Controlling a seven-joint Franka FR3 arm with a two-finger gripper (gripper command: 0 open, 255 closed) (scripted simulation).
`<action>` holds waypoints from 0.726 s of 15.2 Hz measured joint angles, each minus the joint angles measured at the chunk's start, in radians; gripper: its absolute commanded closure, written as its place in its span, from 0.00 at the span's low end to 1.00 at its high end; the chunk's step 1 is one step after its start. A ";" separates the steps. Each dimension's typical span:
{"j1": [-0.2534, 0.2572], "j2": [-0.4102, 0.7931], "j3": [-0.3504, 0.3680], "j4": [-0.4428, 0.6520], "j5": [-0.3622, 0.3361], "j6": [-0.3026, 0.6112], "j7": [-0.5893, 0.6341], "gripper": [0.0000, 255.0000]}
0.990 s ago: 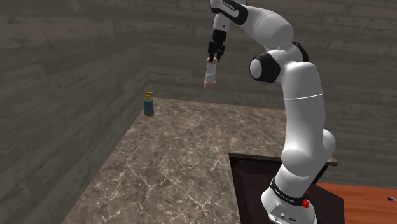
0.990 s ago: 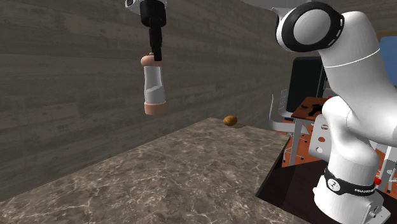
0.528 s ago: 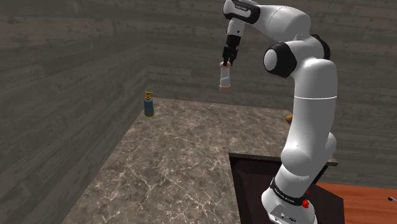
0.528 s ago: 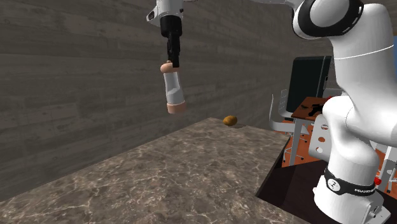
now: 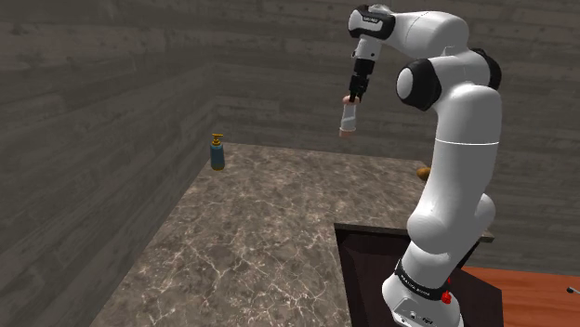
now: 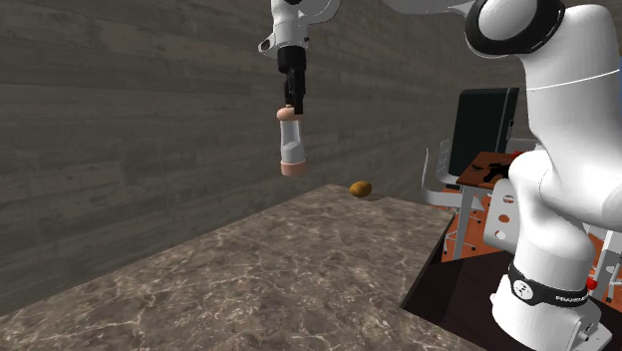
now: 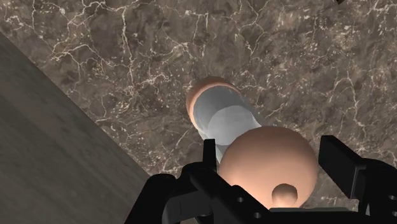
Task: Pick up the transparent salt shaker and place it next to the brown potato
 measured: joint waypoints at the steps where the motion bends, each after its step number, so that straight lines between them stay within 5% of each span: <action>1: -0.009 -0.001 -0.006 -0.014 -0.002 0.010 -0.018 1.00; 11: -0.166 0.054 -0.076 -0.020 0.012 0.038 -0.247 1.00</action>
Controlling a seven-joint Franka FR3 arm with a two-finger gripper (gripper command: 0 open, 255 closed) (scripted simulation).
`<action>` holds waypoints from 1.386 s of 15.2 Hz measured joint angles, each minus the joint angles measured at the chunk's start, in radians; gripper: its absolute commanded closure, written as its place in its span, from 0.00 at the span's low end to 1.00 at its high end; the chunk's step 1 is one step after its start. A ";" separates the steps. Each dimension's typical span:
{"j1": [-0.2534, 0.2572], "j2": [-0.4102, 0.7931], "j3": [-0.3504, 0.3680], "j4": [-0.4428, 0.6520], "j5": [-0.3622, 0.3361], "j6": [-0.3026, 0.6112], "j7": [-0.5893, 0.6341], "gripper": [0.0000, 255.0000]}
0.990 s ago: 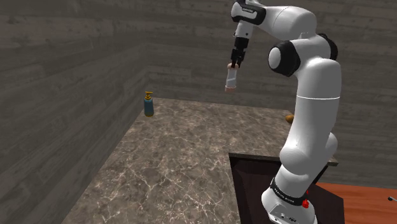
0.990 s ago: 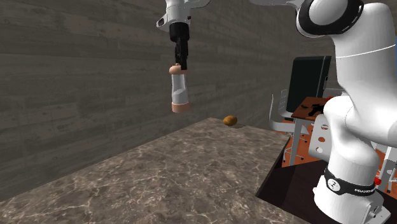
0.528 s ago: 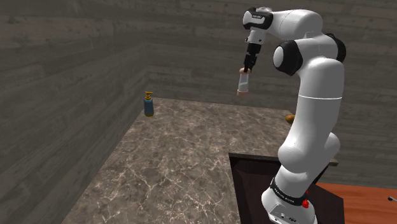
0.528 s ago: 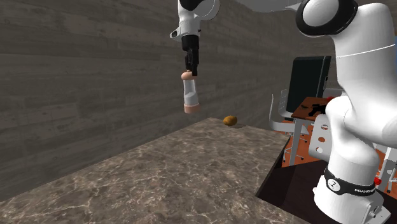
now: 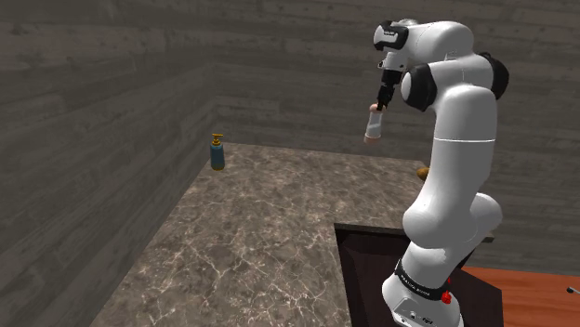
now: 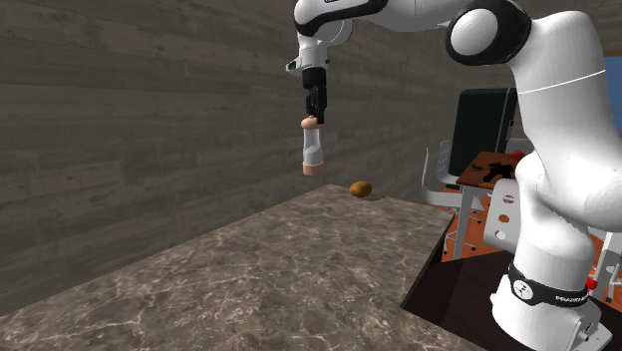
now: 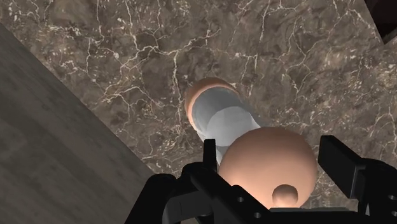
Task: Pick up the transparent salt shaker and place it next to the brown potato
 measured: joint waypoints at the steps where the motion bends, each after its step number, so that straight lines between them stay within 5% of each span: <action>1: -0.025 0.020 -0.007 0.020 0.008 -0.005 -0.028 1.00; 8: -0.163 0.105 -0.042 0.073 0.038 0.003 -0.188 1.00; 15: -0.371 0.303 -0.039 0.330 0.116 -0.071 -0.318 1.00; 21: -0.376 0.320 -0.040 0.275 0.120 -0.007 -0.344 1.00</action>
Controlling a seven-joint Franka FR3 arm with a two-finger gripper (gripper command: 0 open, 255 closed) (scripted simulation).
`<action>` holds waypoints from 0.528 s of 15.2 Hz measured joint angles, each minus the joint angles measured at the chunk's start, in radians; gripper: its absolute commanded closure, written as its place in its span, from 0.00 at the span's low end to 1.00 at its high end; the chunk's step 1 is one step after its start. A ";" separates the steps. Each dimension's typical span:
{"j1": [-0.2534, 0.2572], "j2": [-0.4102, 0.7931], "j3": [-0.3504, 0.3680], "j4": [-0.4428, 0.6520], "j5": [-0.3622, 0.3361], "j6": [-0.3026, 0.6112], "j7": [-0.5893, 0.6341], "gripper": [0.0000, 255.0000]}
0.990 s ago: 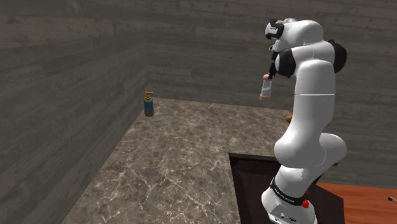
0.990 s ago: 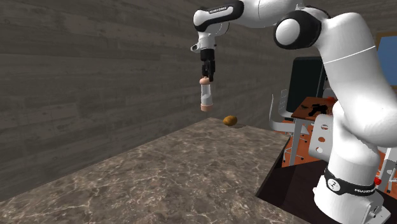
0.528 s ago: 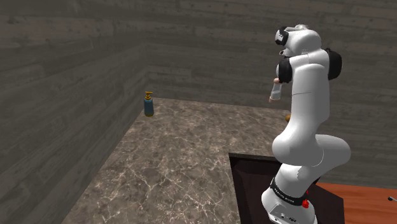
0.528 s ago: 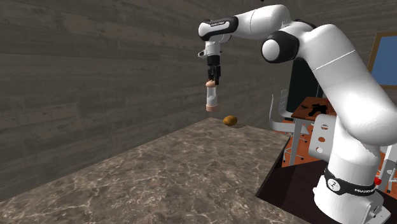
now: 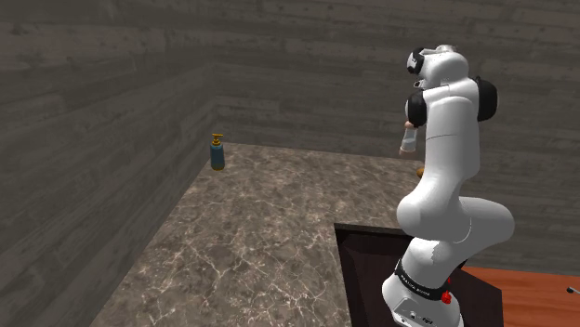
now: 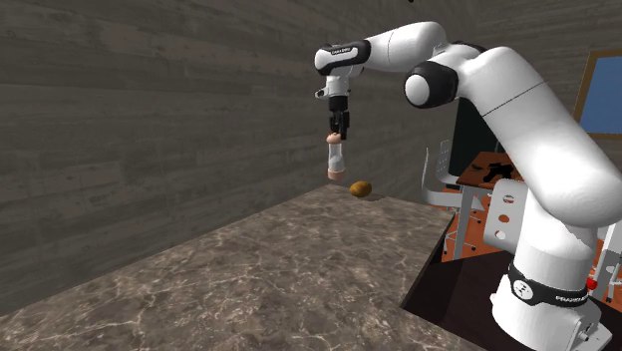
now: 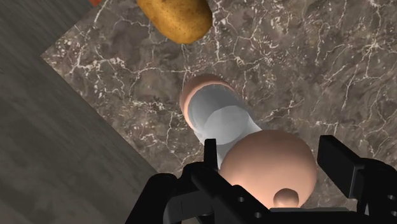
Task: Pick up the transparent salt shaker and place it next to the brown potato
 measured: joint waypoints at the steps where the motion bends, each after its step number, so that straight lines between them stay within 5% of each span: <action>1: 0.006 -0.003 -0.001 -0.022 -0.001 0.017 -0.002 1.00; 8: 0.040 -0.020 -0.004 -0.151 -0.008 0.124 -0.013 1.00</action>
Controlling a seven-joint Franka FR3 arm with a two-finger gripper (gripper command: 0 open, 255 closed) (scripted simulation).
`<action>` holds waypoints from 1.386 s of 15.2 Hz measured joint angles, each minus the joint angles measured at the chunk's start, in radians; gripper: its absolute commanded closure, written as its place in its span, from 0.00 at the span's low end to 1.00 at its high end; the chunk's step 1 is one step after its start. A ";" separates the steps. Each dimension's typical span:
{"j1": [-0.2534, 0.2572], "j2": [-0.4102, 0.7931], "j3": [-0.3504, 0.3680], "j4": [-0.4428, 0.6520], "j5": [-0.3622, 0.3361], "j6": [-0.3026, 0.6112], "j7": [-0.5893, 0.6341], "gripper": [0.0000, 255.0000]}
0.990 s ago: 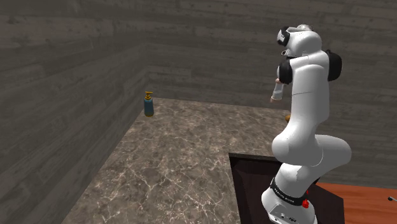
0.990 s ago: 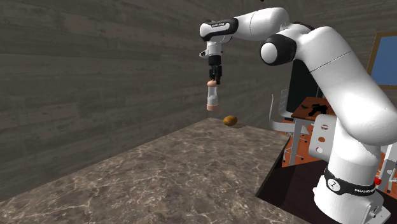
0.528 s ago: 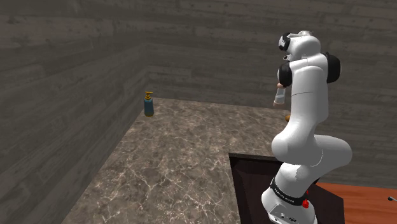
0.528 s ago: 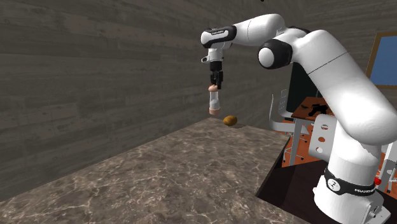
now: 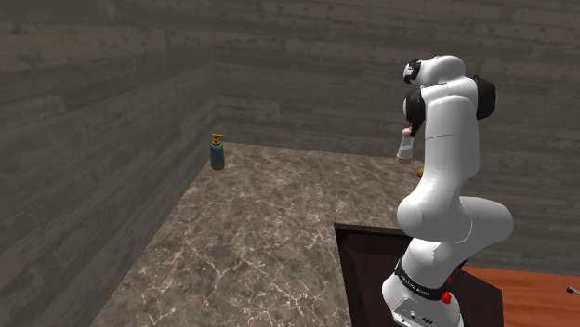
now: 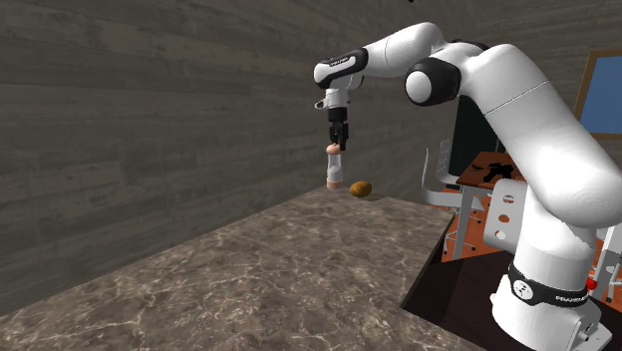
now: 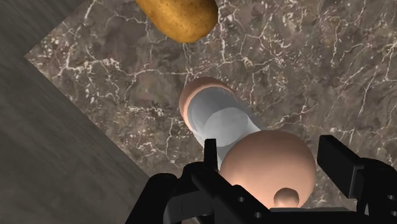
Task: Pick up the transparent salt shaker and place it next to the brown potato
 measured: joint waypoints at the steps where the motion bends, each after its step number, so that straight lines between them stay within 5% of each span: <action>1: 0.006 -0.005 -0.001 -0.024 -0.002 0.017 -0.003 1.00; 17: 0.033 -0.002 0.003 -0.160 0.004 0.150 -0.019 1.00; 18: 0.033 -0.002 0.003 -0.160 0.004 0.150 -0.019 0.00; 21: 0.033 -0.003 0.003 -0.160 0.004 0.150 -0.019 0.00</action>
